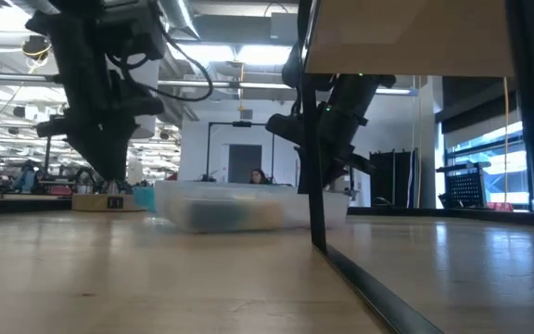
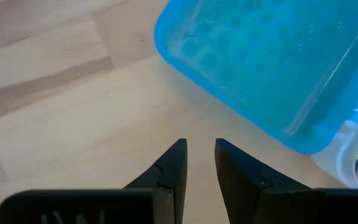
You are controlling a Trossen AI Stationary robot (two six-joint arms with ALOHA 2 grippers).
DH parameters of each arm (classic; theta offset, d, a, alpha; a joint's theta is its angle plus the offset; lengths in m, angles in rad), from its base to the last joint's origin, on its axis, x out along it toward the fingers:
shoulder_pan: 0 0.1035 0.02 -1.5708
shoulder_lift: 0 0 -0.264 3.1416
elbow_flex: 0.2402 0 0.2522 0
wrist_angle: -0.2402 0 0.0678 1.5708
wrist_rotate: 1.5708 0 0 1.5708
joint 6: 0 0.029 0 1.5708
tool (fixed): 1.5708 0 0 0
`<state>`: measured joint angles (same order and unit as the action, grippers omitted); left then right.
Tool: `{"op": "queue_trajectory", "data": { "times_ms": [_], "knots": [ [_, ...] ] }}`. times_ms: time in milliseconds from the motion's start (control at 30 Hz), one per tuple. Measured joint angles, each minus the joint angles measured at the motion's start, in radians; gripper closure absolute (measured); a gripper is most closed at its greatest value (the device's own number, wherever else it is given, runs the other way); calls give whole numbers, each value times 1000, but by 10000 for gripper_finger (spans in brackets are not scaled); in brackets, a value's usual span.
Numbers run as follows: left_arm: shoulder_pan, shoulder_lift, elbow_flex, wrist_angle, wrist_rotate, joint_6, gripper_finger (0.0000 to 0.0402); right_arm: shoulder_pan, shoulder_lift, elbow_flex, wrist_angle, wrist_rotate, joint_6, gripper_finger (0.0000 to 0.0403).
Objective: Pack school essentials
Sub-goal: Close the blue supply box
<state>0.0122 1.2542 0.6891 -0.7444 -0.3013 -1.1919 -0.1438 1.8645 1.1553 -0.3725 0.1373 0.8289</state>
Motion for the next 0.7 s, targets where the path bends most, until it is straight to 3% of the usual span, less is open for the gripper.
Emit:
{"op": "queue_trajectory", "data": {
  "times_ms": [367,700],
  "knots": [
    [90,118,0,39,14,31,326,0,0,0,11,2,-3,385],
    [132,200,0,128,-33,104,326,-1,0,0,13,5,-4,385]
  ]
}}
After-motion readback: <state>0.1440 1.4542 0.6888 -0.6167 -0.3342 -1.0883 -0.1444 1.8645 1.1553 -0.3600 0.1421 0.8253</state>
